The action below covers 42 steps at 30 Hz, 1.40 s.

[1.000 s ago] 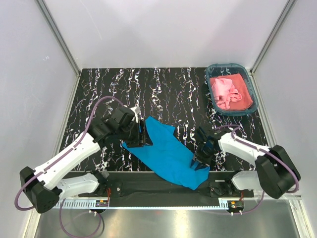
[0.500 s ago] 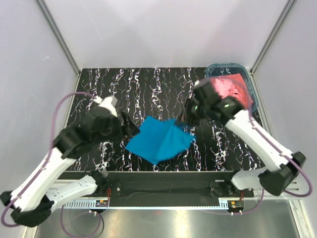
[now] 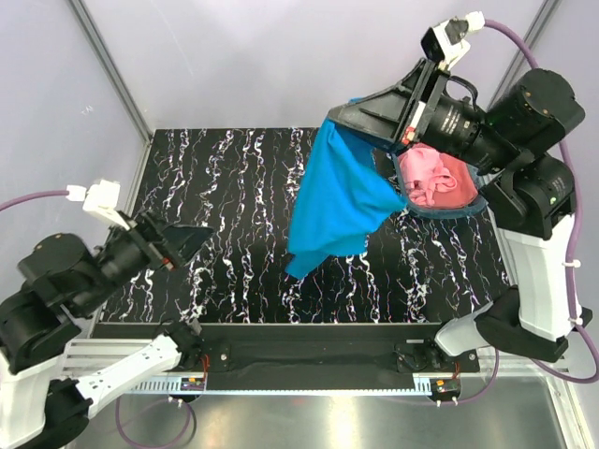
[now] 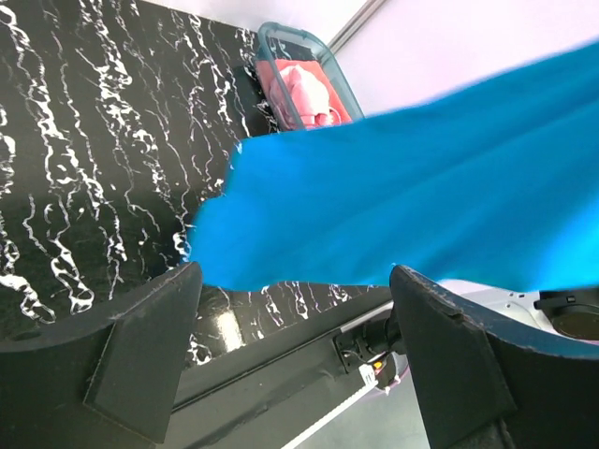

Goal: Fold and stack the t-shirts
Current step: Move the tshirt to the center of the board

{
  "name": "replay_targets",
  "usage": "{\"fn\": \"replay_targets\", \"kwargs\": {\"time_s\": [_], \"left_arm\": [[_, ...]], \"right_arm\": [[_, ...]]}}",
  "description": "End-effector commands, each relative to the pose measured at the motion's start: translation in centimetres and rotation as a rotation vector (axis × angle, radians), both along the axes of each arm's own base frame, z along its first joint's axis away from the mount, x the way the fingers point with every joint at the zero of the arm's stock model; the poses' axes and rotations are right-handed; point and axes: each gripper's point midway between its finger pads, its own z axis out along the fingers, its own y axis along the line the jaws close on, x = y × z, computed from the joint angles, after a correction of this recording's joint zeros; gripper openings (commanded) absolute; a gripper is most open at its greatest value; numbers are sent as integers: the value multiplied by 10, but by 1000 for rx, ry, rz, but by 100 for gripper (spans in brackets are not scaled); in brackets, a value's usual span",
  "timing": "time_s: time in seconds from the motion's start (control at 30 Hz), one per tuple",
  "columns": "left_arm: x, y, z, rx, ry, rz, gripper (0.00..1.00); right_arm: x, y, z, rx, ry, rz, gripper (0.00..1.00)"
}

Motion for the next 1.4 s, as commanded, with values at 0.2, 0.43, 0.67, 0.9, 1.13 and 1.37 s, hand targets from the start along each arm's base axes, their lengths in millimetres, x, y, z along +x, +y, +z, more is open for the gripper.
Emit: {"fn": "replay_targets", "kwargs": {"time_s": [0.2, 0.43, 0.67, 0.9, 1.13, 1.37], "left_arm": [[-17, 33, 6, 15, -13, 68, 85], [9, 24, -21, 130, 96, 132, 84], [47, -26, -100, 279, 346, 99, 84], [65, -80, -184, 319, 563, 0, 76], [74, -112, -278, 343, 811, 16, 69], [92, -118, -344, 362, 975, 111, 49]], "right_arm": [[5, 26, 49, 259, 126, 182, 0], [210, 38, -158, 42, 681, -210, 0], [360, -45, -400, -697, 661, -444, 53], [309, -118, -457, -1191, 550, -490, 63], [198, -53, -461, -1143, 418, -243, 57], [149, 3, -518, -1136, 467, -53, 48]]}}
